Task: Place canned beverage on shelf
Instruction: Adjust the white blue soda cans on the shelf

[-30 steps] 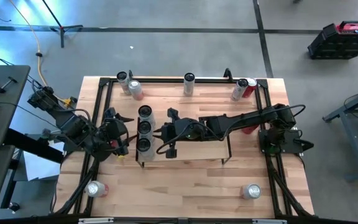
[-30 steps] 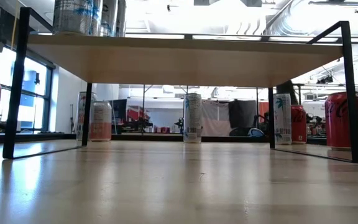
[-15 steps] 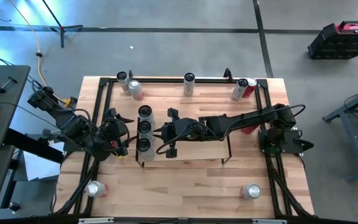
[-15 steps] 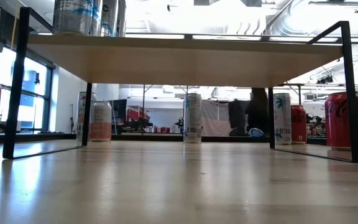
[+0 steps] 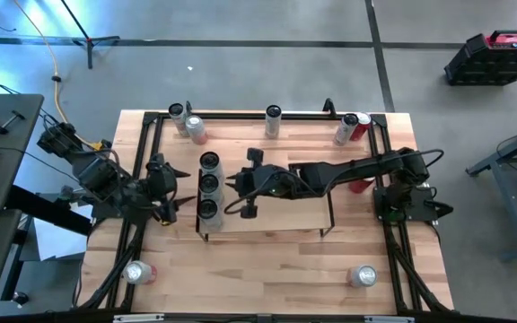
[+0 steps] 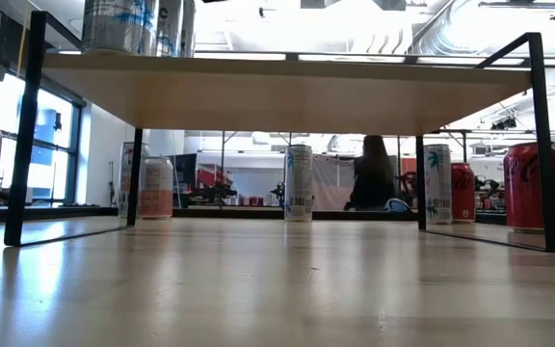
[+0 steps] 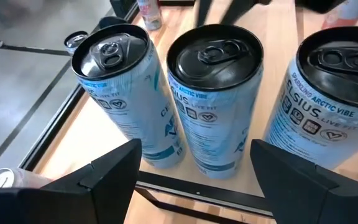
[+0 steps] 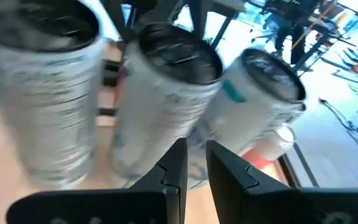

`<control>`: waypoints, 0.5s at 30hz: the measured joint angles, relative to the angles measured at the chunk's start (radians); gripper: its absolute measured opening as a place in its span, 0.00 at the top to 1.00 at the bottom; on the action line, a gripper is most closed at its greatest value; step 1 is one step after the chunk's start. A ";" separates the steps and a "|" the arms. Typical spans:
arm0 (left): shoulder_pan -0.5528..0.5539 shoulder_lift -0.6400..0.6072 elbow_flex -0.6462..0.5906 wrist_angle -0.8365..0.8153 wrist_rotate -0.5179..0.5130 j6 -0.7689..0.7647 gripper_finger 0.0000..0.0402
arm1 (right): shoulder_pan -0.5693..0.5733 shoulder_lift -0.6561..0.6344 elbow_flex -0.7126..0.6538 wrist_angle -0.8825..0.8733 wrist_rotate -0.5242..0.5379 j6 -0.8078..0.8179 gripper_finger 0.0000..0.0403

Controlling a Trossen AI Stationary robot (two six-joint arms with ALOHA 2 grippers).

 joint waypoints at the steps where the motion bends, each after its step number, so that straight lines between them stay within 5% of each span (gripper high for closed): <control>1: 0.000 -0.003 0.000 0.000 0.005 -0.003 0.28 | -0.005 0.001 0.000 0.003 0.000 0.000 0.89; 15: 0.000 -0.004 0.000 0.001 0.018 -0.016 0.28 | -0.025 0.003 0.000 0.074 -0.079 -0.008 0.89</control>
